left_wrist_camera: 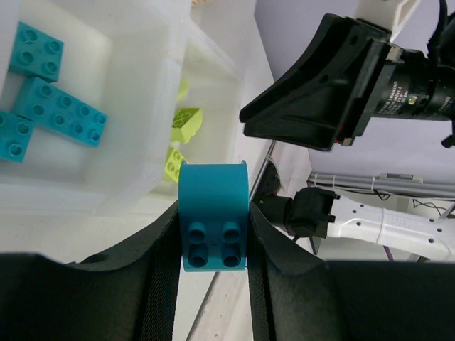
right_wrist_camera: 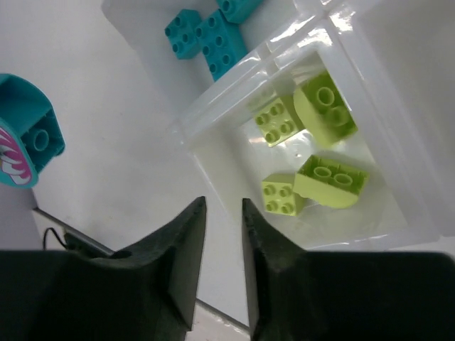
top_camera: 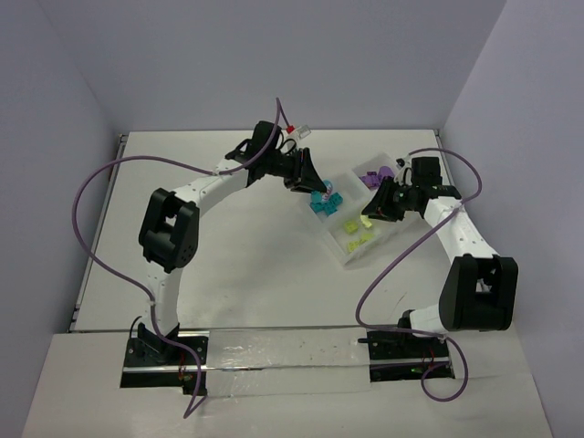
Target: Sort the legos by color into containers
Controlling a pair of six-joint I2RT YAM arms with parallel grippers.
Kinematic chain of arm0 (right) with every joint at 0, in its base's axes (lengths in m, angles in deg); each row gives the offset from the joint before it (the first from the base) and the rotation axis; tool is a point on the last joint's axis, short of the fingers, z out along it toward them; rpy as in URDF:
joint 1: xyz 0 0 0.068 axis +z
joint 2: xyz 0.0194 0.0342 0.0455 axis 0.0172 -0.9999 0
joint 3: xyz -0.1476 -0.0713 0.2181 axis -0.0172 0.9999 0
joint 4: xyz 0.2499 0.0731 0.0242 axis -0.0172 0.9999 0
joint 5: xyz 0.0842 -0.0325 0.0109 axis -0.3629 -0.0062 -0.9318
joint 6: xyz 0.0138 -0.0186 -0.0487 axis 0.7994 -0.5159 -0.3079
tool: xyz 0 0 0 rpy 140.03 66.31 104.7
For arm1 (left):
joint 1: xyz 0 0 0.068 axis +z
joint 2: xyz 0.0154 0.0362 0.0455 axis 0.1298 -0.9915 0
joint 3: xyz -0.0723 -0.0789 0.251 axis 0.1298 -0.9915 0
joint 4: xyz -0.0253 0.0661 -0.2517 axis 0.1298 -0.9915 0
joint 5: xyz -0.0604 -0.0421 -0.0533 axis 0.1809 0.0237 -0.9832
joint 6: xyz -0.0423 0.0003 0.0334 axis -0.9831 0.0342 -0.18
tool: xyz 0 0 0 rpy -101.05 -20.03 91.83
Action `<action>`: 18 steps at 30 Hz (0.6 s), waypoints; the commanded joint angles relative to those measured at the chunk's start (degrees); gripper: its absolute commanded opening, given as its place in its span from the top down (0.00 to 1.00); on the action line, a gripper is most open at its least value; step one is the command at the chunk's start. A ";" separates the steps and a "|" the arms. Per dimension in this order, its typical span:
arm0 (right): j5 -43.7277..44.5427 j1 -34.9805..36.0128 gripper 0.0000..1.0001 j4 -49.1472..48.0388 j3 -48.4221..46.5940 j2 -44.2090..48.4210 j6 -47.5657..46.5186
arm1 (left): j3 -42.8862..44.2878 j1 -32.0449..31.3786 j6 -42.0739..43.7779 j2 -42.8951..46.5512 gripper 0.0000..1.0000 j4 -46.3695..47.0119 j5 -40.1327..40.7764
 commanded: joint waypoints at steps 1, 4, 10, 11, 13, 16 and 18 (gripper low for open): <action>2.34 -0.01 0.49 1.76 -1.68 -0.61 -0.57 | 4.08 -0.23 0.48 -0.87 1.00 -0.89 2.44; 4.02 -0.01 0.35 2.32 -2.64 -0.05 -0.09 | 6.32 -0.47 0.48 -2.47 1.00 -2.02 5.48; 10.09 -0.01 0.32 3.14 -4.87 3.88 1.54 | 14.23 -0.70 -3.00 -8.73 0.94 -2.43 8.98; 11.39 -0.01 0.32 3.26 -5.13 4.83 1.92 | 16.39 -0.93 -2.93 -9.95 0.82 -3.69 10.21; 13.05 -0.01 0.31 3.26 -5.57 6.40 2.23 | 22.62 -1.30 -2.12 -12.92 0.52 -6.64 12.16; 15.24 -0.09 0.29 3.50 -6.13 8.27 2.49 | 26.51 -1.46 -1.48 -14.85 0.09 -8.84 12.25; 16.22 -0.17 0.28 3.59 -6.38 9.30 2.58 | 25.50 -1.46 -1.30 -14.13 0.02 -7.73 12.26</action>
